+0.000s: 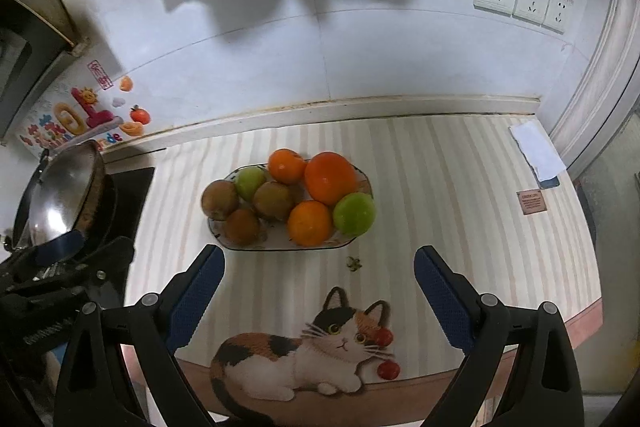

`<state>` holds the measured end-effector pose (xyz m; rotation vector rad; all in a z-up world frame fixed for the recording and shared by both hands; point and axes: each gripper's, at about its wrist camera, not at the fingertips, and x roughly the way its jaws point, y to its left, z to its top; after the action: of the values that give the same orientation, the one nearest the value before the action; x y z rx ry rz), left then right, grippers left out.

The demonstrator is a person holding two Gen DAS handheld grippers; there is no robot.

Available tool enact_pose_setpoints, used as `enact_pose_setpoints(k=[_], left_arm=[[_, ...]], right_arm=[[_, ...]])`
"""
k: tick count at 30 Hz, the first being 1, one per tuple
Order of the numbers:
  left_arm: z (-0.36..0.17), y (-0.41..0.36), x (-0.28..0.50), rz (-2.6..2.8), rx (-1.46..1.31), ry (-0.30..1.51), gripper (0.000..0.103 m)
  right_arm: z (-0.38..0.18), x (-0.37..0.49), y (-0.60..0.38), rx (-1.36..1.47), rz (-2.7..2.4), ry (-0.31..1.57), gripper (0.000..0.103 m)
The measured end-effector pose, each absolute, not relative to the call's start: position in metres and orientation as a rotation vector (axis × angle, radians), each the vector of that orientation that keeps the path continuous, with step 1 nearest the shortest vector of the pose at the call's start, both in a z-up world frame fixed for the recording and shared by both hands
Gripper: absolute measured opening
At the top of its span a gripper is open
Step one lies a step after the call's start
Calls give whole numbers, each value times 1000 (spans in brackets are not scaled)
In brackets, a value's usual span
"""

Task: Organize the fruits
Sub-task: 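Raise both tools back from the plate, then grasp a cherry tomato with the right tool while the left tool grasps another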

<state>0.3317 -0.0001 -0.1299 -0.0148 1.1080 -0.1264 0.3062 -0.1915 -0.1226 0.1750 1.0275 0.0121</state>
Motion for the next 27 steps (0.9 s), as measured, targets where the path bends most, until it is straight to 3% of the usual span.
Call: enact_pose_setpoints(k=[10, 19, 27], left_arm=[[-165, -29, 337, -167, 28, 1185, 95], [-241, -90, 343, -213, 207, 1339, 95], [-295, -122, 335, -271, 321, 1476, 95]], right_arm=[[-168, 302, -246, 316, -56, 1135, 99], [-291, 278, -295, 430, -114, 1411, 97], [-366, 253, -279, 444, -59, 1560, 58]])
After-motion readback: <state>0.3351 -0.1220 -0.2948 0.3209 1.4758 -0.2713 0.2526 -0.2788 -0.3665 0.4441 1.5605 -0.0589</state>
